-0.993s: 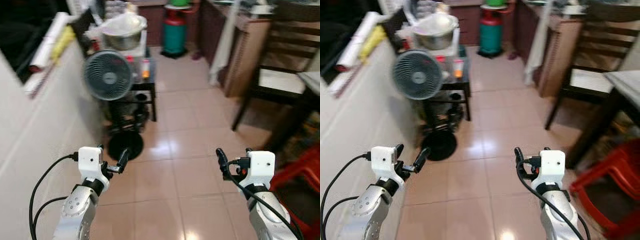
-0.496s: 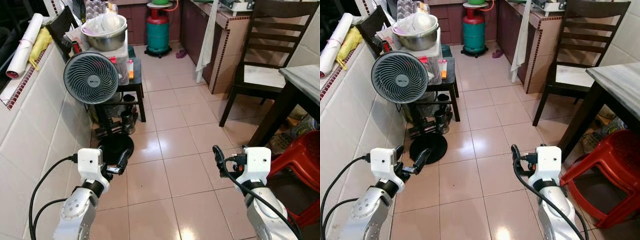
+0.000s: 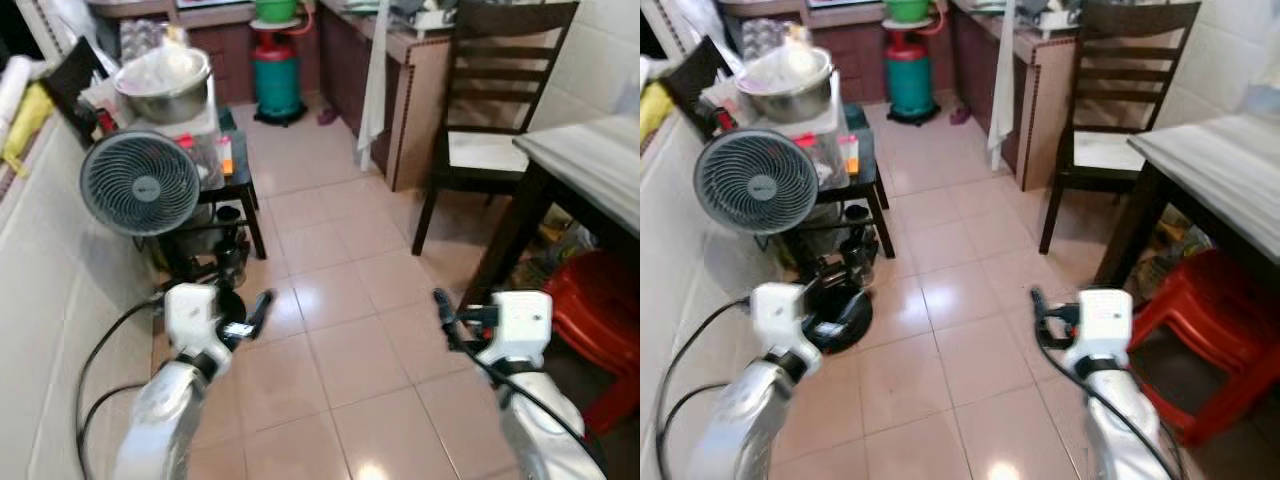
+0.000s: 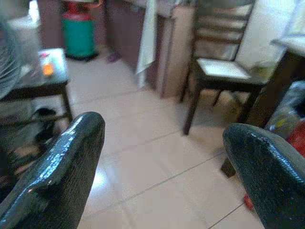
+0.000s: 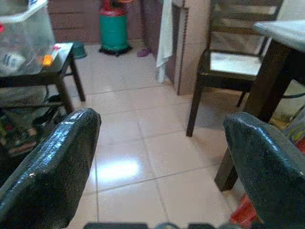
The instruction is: Setting the table
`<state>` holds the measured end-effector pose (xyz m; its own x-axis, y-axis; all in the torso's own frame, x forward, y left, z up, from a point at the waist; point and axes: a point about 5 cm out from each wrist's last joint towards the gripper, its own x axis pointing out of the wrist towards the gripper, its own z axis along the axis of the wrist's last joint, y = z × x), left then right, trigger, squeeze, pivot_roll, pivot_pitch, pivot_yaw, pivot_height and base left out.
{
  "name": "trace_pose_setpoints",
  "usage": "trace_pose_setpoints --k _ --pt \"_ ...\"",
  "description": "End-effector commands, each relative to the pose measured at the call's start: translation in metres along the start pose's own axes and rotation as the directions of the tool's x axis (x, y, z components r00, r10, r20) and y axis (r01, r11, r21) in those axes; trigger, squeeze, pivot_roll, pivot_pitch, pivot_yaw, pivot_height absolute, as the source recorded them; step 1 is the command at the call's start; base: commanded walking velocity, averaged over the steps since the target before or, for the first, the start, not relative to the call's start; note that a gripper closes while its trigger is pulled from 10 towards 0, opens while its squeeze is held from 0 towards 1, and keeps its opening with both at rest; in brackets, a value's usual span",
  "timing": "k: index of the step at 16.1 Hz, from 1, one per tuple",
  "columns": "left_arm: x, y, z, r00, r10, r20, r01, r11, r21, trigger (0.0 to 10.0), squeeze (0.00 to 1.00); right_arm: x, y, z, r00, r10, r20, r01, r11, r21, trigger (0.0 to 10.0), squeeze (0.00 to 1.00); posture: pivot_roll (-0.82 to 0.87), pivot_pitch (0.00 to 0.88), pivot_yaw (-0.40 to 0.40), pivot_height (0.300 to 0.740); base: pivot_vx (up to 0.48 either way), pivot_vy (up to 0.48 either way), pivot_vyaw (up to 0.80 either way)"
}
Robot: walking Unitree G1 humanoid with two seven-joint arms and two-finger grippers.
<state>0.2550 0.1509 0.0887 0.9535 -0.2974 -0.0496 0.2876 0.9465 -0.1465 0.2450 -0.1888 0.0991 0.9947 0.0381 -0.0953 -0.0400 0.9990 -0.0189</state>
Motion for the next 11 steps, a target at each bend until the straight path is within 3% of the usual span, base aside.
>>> trace_pose_setpoints --k 1,11 --pt "-0.0047 0.0102 -0.0036 0.999 0.028 -0.020 -0.028 1.000 0.008 10.0 0.00 0.0043 0.0080 0.0023 1.000 0.017 0.009 -0.018 1.000 0.013 10.0 0.00 -0.08 0.013 0.069 0.740 0.356 0.000 -0.80" --pt "-0.0019 0.0104 -0.0053 0.999 0.019 -0.027 -0.019 1.000 0.006 10.0 0.00 0.0073 0.0088 0.0053 1.000 0.013 0.021 -0.013 1.000 0.014 10.0 0.00 -0.09 0.016 0.075 0.740 0.343 0.000 -0.80"
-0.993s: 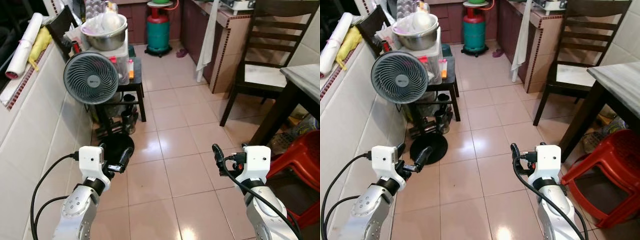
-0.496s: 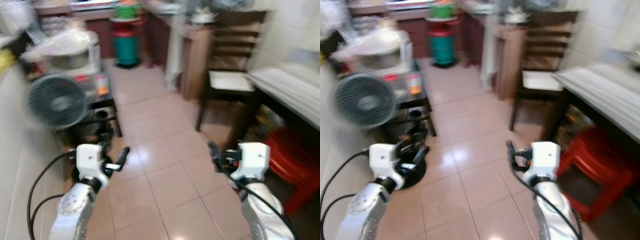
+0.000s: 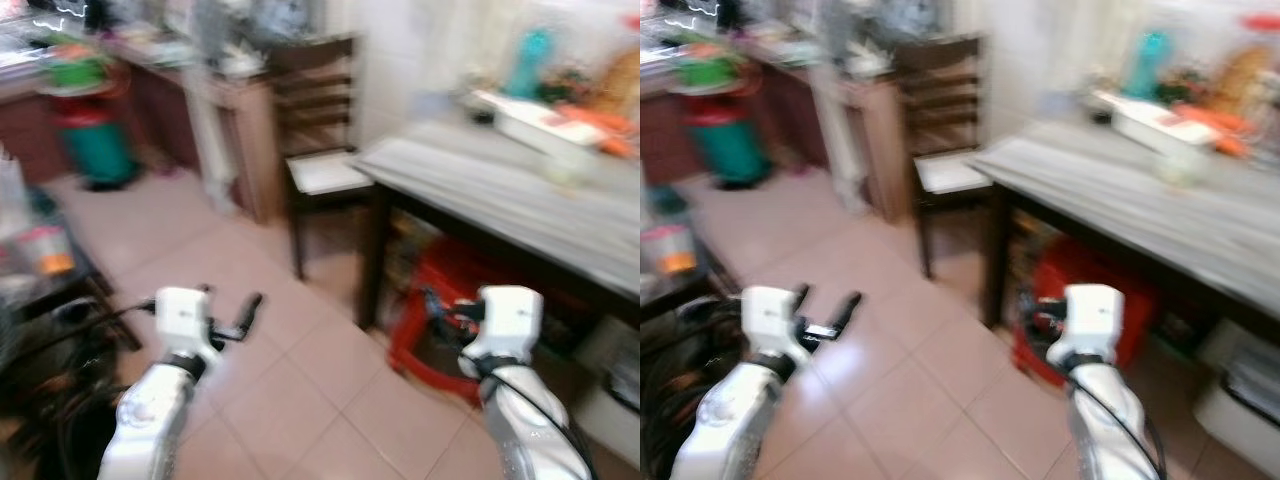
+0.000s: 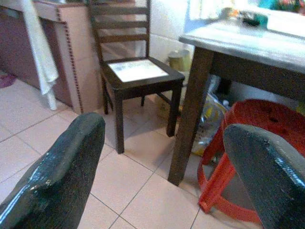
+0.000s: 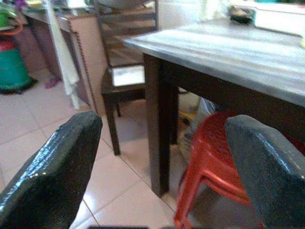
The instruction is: Setting the table
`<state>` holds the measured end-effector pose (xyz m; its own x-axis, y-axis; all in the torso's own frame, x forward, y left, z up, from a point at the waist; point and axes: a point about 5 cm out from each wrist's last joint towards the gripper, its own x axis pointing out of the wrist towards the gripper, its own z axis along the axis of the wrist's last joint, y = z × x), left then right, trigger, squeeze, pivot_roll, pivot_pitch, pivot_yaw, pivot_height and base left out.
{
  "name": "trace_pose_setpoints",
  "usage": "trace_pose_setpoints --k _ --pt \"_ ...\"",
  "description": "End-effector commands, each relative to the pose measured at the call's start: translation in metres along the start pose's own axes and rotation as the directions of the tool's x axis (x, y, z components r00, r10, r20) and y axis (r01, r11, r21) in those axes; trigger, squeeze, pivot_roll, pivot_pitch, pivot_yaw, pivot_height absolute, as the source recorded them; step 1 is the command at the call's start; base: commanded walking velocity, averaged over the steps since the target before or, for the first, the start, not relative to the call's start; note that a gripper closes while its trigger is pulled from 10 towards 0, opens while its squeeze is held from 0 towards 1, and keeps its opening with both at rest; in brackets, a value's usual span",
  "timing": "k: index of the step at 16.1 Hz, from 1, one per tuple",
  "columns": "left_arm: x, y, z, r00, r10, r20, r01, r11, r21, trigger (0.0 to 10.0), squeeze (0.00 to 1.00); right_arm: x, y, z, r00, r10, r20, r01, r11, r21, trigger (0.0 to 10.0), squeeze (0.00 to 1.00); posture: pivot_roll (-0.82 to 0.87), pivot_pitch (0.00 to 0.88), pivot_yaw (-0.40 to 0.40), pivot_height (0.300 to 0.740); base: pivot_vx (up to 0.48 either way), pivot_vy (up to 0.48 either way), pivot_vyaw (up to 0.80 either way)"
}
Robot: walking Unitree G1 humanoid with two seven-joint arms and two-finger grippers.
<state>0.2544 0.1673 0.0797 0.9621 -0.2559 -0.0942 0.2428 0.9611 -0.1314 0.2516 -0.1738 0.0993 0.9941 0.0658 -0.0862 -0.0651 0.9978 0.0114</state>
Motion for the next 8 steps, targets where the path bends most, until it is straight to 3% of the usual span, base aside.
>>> trace_pose_setpoints --k 1,6,8 --pt "0.0029 -0.0064 0.0017 0.999 -0.030 0.010 0.030 1.000 -0.007 10.0 0.00 0.0000 -0.0057 0.0042 1.000 -0.015 0.011 0.015 1.000 -0.014 10.0 0.00 -0.09 0.016 0.075 0.740 0.334 0.000 -0.80" --pt "0.0022 -0.0058 0.0019 1.000 -0.031 0.005 0.031 1.000 -0.004 10.0 0.00 0.0002 -0.0042 0.0048 1.000 -0.018 0.014 0.018 1.000 -0.014 10.0 0.00 -0.09 0.029 0.080 0.740 0.332 0.000 -0.80" --pt "0.0025 -0.0039 -0.0002 1.000 -0.012 -0.004 0.012 1.000 0.000 10.0 0.00 -0.0003 -0.0052 0.0042 1.000 -0.021 0.011 0.021 1.000 -0.017 10.0 0.00 -0.09 0.030 0.077 0.740 0.127 0.000 -0.80"
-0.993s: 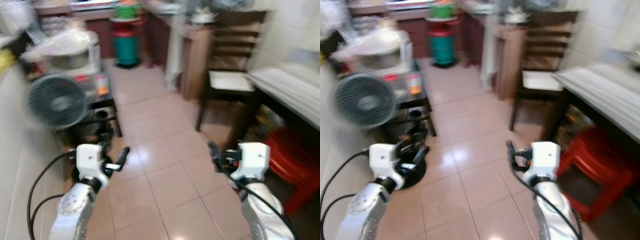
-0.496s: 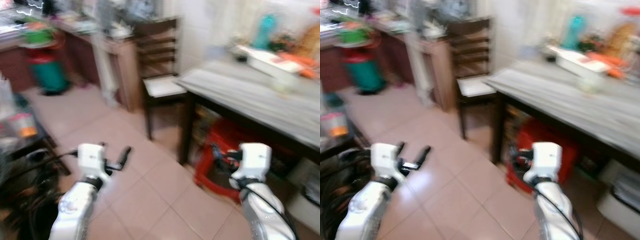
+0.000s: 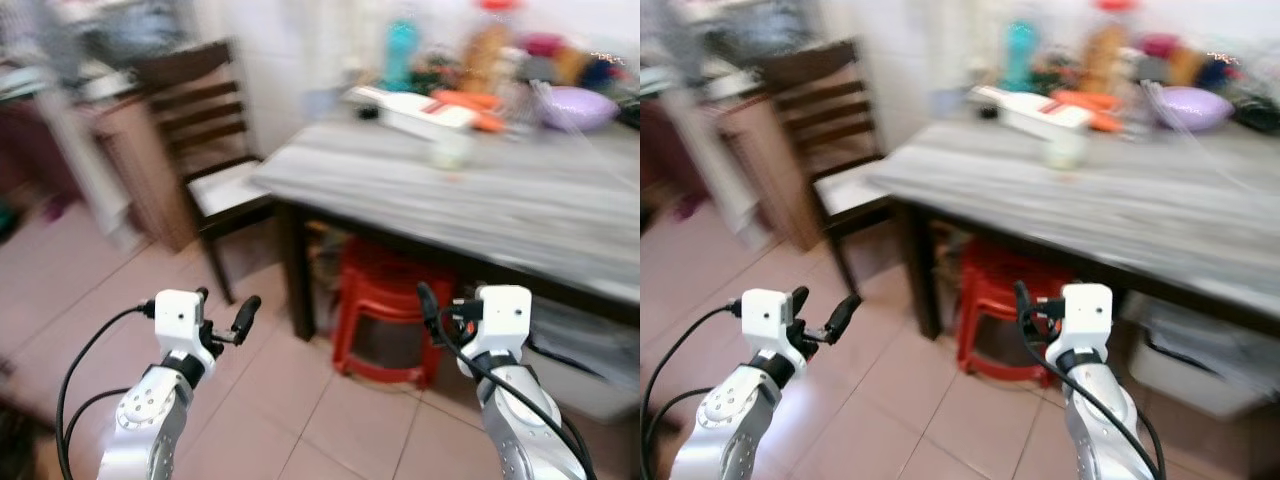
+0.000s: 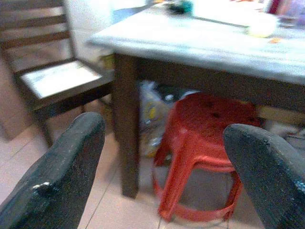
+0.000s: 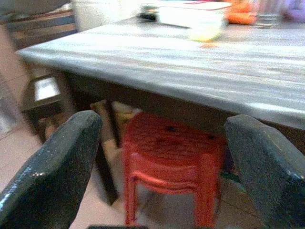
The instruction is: Setting the table
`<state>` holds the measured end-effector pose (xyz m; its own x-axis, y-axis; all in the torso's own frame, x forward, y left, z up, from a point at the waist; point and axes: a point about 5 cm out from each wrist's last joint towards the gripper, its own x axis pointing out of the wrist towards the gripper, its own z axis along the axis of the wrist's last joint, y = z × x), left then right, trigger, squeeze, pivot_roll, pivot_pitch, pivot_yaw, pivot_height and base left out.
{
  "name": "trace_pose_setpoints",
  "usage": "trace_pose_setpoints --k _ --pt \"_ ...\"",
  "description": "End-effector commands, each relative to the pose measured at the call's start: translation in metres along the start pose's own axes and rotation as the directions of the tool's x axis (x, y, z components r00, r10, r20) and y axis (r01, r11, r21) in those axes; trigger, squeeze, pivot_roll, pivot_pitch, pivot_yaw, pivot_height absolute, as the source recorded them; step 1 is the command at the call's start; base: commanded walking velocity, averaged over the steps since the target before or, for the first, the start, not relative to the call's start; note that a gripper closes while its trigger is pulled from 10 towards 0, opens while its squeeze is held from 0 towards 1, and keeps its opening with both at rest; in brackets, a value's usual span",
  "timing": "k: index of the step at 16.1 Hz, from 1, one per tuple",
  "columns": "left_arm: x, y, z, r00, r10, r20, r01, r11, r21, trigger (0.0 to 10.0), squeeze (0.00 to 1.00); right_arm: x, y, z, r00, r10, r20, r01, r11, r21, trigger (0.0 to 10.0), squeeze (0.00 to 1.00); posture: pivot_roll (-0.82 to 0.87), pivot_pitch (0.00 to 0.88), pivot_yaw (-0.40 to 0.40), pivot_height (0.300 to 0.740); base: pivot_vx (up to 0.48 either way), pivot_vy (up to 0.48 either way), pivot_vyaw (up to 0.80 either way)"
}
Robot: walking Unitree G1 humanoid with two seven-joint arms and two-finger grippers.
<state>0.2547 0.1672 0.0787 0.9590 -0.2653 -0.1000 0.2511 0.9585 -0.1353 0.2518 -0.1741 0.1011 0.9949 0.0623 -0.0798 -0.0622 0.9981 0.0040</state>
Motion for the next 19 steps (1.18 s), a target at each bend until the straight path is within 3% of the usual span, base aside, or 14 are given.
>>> trace_pose_setpoints --k 1,5,9,14,19 --pt "0.002 -0.001 -0.002 0.999 0.034 -0.007 -0.034 0.999 0.007 10.0 0.00 -0.001 -0.005 0.002 1.000 -0.017 0.003 0.017 1.000 -0.011 10.0 0.00 -0.09 0.030 0.077 0.740 0.000 0.000 -0.80" --pt "0.001 0.007 -0.002 0.995 0.096 0.000 -0.096 0.995 0.029 10.0 0.00 -0.003 -0.004 0.004 1.000 -0.019 0.025 0.018 1.000 0.013 10.0 0.00 -0.09 0.026 0.074 0.740 0.000 0.000 -0.35" --pt "-0.013 0.026 -0.009 0.977 0.214 0.012 -0.214 0.975 0.051 10.0 0.00 -0.017 -0.014 0.010 0.995 -0.070 0.075 0.068 0.997 0.039 10.0 0.00 -0.09 0.025 0.073 0.740 0.000 0.000 0.00" --pt "-0.016 0.022 -0.012 0.979 0.206 0.013 -0.206 0.977 0.061 10.0 0.00 -0.024 -0.016 0.006 0.994 -0.098 0.053 0.096 0.995 0.038 10.0 0.00 -0.10 0.028 0.065 0.740 0.000 0.000 -0.09" --pt "-0.012 0.022 -0.012 0.979 0.205 -0.001 -0.205 0.977 0.066 10.0 0.00 -0.021 -0.014 0.005 0.995 -0.094 0.045 0.093 0.995 0.042 10.0 0.00 -0.10 0.037 0.075 0.740 0.000 0.000 -0.80"
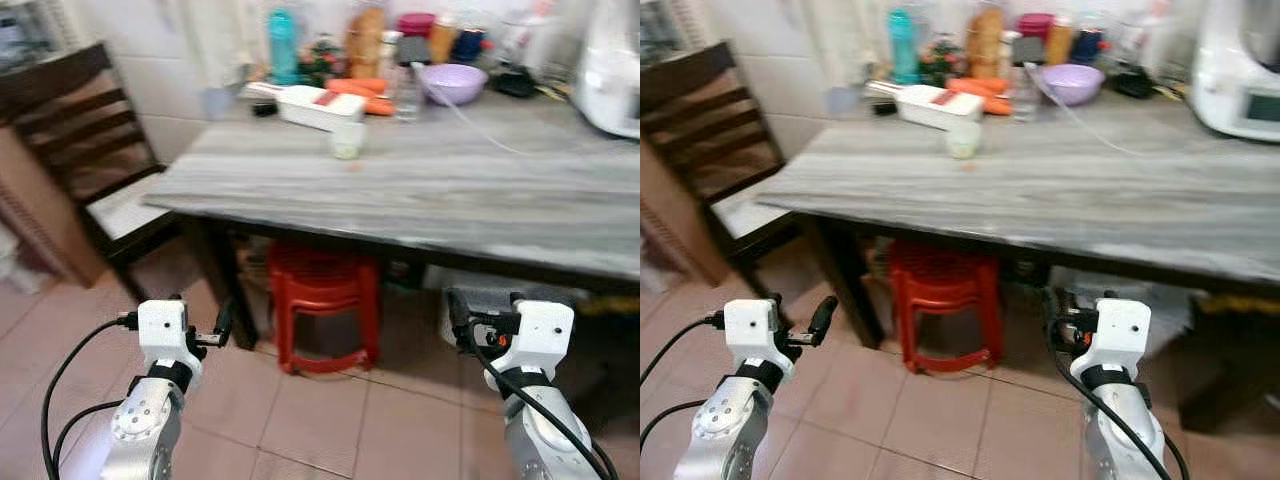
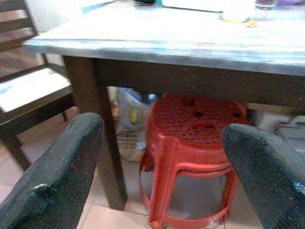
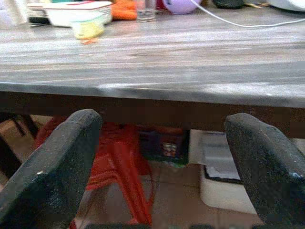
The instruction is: Setting the table
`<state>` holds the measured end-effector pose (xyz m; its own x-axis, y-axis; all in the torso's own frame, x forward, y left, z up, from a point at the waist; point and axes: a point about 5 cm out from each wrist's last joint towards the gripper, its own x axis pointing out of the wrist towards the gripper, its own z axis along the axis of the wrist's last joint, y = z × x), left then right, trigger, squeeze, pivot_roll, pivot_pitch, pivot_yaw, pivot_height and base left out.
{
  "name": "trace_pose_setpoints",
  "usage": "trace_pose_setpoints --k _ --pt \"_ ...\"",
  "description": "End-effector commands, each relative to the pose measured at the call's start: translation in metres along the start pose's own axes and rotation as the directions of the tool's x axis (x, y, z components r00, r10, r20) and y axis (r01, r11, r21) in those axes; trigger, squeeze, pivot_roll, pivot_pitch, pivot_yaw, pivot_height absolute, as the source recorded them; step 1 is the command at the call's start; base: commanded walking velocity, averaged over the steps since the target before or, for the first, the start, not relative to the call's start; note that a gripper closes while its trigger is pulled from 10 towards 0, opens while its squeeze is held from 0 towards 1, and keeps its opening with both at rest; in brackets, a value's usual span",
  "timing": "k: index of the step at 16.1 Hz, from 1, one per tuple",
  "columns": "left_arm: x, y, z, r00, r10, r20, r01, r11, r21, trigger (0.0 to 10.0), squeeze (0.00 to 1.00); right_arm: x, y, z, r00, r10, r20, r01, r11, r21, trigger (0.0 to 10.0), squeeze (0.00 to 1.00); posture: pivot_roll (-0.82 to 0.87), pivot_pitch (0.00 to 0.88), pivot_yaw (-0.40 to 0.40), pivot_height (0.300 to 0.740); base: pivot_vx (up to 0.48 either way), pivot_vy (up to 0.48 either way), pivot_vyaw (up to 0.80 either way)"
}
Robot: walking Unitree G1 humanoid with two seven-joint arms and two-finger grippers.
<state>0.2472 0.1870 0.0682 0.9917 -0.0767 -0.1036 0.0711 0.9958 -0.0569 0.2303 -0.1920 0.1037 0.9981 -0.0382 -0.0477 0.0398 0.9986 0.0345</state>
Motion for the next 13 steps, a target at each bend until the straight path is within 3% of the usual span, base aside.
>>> trace_pose_setpoints --k 1,5,8,10,13 --pt "0.000 0.003 -0.003 1.000 0.014 -0.022 -0.014 1.000 0.009 10.0 0.00 0.001 0.003 0.004 1.000 0.004 0.013 -0.004 1.000 0.008 10.0 0.00 -0.10 0.040 0.076 0.740 0.000 0.000 -0.80" --pt "0.002 0.003 -0.002 1.000 0.015 -0.026 -0.014 1.000 0.013 10.0 0.00 0.002 0.003 0.004 1.000 -0.003 0.008 0.002 1.000 0.012 10.0 0.00 -0.10 0.043 0.077 0.740 -0.199 0.000 -0.11" --pt "0.003 0.003 0.001 1.000 0.017 -0.021 -0.017 1.000 0.016 10.0 0.00 0.005 0.000 0.003 0.999 -0.053 0.003 0.053 0.998 -0.041 10.0 0.00 -0.10 0.046 0.079 0.740 -0.269 0.000 0.00" --pt "0.004 0.003 0.003 1.000 0.016 -0.017 -0.016 1.000 0.018 10.0 0.00 0.004 0.003 0.004 0.999 -0.026 0.025 0.025 0.999 0.026 10.0 0.00 -0.10 0.045 0.080 0.740 -0.268 0.000 0.00" --pt "0.007 0.000 0.012 1.000 0.014 0.005 -0.014 1.000 0.009 10.0 0.00 0.000 0.004 0.006 0.999 -0.017 0.036 0.015 0.999 0.039 10.0 0.00 -0.10 0.042 0.080 0.740 -0.280 0.000 0.00"
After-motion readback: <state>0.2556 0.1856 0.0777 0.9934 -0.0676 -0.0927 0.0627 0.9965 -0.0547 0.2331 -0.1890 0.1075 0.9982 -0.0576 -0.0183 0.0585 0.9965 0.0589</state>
